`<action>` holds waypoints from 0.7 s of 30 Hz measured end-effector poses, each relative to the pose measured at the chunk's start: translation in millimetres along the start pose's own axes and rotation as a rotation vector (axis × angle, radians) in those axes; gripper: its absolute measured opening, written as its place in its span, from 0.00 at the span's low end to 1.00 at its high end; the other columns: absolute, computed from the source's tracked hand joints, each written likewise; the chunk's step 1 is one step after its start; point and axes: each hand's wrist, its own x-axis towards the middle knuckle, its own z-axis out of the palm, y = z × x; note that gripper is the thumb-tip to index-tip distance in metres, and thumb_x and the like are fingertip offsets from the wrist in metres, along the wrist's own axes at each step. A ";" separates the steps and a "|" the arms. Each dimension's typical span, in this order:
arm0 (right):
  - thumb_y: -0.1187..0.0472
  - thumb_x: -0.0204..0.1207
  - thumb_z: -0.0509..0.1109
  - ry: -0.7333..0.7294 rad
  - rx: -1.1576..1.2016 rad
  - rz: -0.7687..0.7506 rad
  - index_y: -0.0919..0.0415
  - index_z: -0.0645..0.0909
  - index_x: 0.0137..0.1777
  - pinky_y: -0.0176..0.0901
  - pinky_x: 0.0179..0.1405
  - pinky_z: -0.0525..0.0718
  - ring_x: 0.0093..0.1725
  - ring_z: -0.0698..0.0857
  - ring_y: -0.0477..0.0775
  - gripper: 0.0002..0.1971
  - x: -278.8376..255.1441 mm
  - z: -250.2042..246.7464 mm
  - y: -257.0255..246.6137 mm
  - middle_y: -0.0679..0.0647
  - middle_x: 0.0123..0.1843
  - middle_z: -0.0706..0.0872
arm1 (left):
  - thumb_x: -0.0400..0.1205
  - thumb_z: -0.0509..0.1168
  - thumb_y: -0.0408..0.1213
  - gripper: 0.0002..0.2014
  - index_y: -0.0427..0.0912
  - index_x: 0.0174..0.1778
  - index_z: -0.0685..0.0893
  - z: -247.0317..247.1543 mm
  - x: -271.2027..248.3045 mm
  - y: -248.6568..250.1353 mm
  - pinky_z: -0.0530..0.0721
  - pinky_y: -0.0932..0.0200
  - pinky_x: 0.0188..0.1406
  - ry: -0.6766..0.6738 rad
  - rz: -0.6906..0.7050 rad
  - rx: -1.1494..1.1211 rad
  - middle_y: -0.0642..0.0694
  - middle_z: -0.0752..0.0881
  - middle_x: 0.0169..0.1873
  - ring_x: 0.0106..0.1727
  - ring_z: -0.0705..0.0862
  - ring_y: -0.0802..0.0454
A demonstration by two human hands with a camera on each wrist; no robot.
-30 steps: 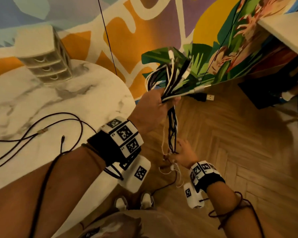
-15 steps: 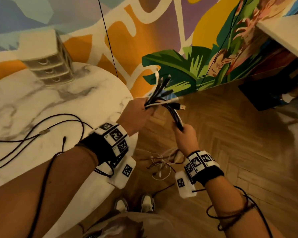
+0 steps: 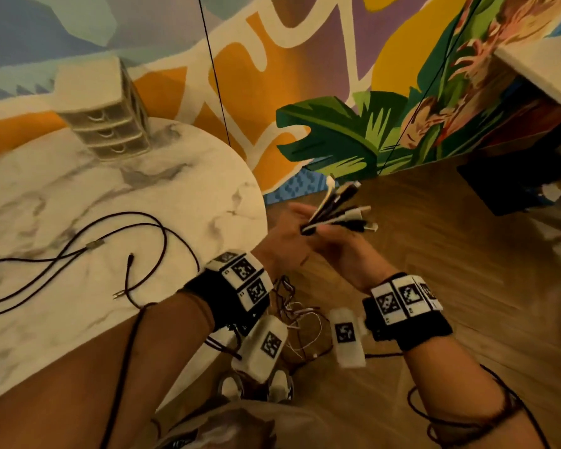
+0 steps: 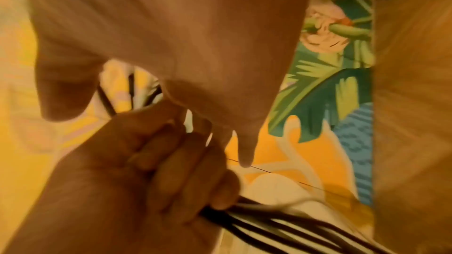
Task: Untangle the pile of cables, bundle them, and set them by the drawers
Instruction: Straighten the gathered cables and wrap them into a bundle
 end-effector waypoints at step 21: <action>0.61 0.87 0.52 0.178 -0.402 -0.101 0.71 0.81 0.40 0.45 0.24 0.80 0.24 0.81 0.59 0.21 35.6 43.8 -19.8 0.60 0.31 0.86 | 0.82 0.62 0.47 0.13 0.44 0.56 0.80 -67.4 1.0 36.0 0.77 0.66 0.49 0.467 0.371 0.313 0.51 0.81 0.50 0.50 0.79 0.58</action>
